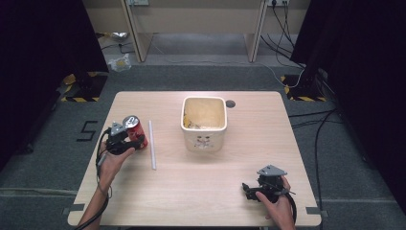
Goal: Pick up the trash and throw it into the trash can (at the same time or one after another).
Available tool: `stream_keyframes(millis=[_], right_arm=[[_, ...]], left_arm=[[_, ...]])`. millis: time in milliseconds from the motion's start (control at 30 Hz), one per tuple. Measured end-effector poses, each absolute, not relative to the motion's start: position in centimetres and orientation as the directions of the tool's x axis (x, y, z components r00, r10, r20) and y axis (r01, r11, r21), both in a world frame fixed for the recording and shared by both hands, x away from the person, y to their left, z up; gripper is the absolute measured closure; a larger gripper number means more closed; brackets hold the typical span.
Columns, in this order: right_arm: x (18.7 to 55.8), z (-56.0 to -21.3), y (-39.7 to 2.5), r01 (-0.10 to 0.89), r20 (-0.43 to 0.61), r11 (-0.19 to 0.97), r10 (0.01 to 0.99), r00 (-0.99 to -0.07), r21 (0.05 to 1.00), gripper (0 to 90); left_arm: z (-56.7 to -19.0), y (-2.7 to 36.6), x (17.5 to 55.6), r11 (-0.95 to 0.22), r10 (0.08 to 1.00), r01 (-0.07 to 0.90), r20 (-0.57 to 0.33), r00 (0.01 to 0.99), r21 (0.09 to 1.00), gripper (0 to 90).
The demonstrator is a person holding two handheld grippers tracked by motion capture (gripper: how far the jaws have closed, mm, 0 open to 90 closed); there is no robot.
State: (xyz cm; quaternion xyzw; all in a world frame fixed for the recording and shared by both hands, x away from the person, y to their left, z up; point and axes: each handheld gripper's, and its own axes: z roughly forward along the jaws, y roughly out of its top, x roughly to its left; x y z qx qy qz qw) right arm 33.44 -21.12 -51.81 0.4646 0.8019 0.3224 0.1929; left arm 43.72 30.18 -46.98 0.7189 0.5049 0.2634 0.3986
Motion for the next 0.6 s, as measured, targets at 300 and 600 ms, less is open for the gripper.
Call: stream_keyframes(millis=[300,600], right_arm=[[33.4,-51.8,-21.1,0.620,-0.010,0.361,0.869,-0.494,0.696,0.2],[33.4,-51.8,-21.1,0.621,-0.010,0.360,0.869,-0.494,0.696,0.2]], left_arm=[[-45.1,30.0,43.1,-0.193,0.925,0.496,-0.012,0.380,0.847,33.7],[-43.7,29.2,42.7,-0.213,0.907,0.482,-0.012,0.422,0.850,33.8]])
